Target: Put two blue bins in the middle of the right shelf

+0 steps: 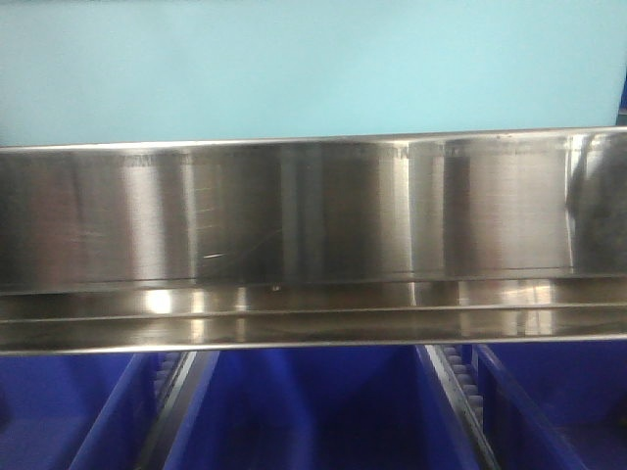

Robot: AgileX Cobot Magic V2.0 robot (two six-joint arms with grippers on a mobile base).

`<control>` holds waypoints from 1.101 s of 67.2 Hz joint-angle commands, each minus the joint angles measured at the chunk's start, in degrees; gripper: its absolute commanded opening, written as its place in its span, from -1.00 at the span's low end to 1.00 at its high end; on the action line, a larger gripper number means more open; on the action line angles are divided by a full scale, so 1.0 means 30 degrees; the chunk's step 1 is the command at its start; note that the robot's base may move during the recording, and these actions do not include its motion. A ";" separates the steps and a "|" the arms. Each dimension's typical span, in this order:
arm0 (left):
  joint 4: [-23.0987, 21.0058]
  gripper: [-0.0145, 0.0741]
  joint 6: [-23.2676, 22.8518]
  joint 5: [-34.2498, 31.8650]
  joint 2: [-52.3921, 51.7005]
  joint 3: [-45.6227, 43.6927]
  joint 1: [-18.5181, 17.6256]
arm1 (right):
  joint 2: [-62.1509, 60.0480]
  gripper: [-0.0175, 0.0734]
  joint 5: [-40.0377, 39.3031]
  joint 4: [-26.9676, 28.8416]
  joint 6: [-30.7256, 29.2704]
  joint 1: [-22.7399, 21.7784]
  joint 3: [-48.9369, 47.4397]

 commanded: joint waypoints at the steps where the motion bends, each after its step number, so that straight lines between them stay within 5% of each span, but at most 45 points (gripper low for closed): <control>1: -0.0114 0.09 -0.0094 -0.0075 -0.0046 -0.0011 0.0078 | -0.0025 0.15 -0.0137 -0.0075 -0.0111 -0.0109 0.0042; 16: -0.0149 0.09 -0.0094 -0.0075 0.0000 0.0023 0.0078 | -0.0025 0.05 -0.0137 -0.0075 -0.0111 -0.0109 0.0042; 25: -0.0576 0.03 -0.0094 -0.0075 0.0235 0.0023 0.0078 | -0.0025 -0.43 -0.0137 0.0052 -0.0111 -0.0109 0.0042; 34: -0.0619 -0.38 -0.0094 -0.0075 0.0235 0.0023 0.0078 | -0.0025 -0.98 -0.0137 0.0079 -0.0111 -0.0109 0.0042; 46: -0.0619 -0.93 0.0116 -0.0075 0.0235 0.0023 0.0078 | -0.0025 -0.98 -0.0137 0.0079 -0.0111 -0.0109 0.0042; 74: -0.0409 -0.92 0.0317 -0.0075 0.0235 -0.0020 0.0078 | -0.0025 -0.98 -0.0137 0.0079 -0.0111 -0.0109 0.0006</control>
